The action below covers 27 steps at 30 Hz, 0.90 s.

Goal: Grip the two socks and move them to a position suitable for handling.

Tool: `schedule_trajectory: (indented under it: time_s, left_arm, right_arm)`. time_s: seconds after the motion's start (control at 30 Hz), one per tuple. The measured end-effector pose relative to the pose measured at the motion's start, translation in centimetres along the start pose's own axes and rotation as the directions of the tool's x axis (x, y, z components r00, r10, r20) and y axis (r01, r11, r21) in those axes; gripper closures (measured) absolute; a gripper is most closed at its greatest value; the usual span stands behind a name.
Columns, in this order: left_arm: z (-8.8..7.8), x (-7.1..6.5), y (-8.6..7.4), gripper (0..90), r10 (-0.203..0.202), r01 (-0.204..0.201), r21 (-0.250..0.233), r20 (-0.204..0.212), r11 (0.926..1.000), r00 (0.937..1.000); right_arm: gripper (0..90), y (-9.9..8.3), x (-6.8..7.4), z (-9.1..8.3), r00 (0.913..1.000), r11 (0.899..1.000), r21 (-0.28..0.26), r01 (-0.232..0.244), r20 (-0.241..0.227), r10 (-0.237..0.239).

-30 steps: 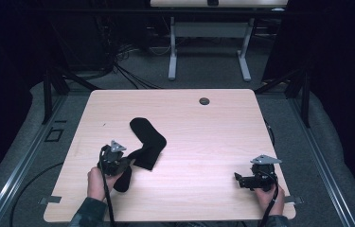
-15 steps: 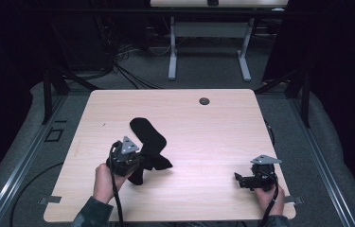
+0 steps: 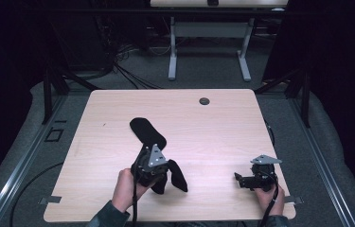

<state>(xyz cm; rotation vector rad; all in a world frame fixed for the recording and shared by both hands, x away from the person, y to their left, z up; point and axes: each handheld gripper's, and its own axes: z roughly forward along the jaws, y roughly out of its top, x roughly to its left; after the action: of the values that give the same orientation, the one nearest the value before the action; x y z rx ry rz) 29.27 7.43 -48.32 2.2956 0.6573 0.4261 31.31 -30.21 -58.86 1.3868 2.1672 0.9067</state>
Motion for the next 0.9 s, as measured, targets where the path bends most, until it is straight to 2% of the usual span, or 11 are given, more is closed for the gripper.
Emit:
schedule_trajectory:
  time_s: [0.07,0.23,0.33,0.47,0.5,0.63,0.7,0.8,0.9]
  left_arm:
    - [0.9,-0.7,0.1,80.9,0.042,-0.043,0.032,0.034,0.9985,0.9985]
    - [4.2,-2.1,-0.6,78.5,0.088,-0.098,0.086,0.117,0.9914,0.9892]
    - [6.3,-2.6,-1.7,75.0,0.086,-0.105,0.119,0.153,0.9874,0.9845]
    - [8.1,-2.9,-2.7,67.1,0.074,-0.098,0.144,0.165,0.9848,0.9836]
    - [8.2,-2.9,-2.8,61.2,0.073,-0.097,0.150,0.156,0.9839,0.9850]
    - [7.6,-2.8,-2.8,37.5,0.069,-0.085,0.110,0.137,0.9903,0.9882]
    - [6.7,-2.5,-2.8,30.1,0.053,-0.064,0.080,0.133,0.9947,0.9897]
    - [5.1,-2.1,-2.9,23.7,0.021,-0.025,0.029,0.121,0.9993,0.9924]
    - [3.4,-1.4,-3.3,20.7,-0.013,0.014,-0.008,0.105,0.9999,0.9944]
  right_arm:
    - [3.5,0.0,0.0,0.0,1.0000,1.000,-0.001,-0.001,-0.001,0.001]
    - [3.5,0.0,0.0,0.0,1.0000,1.000,-0.001,-0.001,-0.001,0.001]
    - [3.6,0.0,0.0,0.0,1.0000,1.000,-0.001,-0.001,-0.001,0.001]
    - [3.6,0.0,0.0,0.0,1.0000,1.000,-0.001,-0.001,-0.002,0.001]
    - [3.5,0.0,0.0,0.0,1.0000,1.000,0.001,-0.001,-0.001,0.001]
    - [3.6,0.0,0.0,0.0,1.0000,1.000,-0.001,-0.001,-0.002,0.001]
    - [3.5,0.0,0.0,0.0,1.0000,1.000,-0.001,-0.001,-0.001,0.001]
    - [3.5,0.0,0.0,0.0,1.0000,1.000,-0.001,0.000,-0.001,0.000]
    - [3.5,0.0,0.0,0.0,1.0000,1.000,0.000,0.000,0.000,0.000]
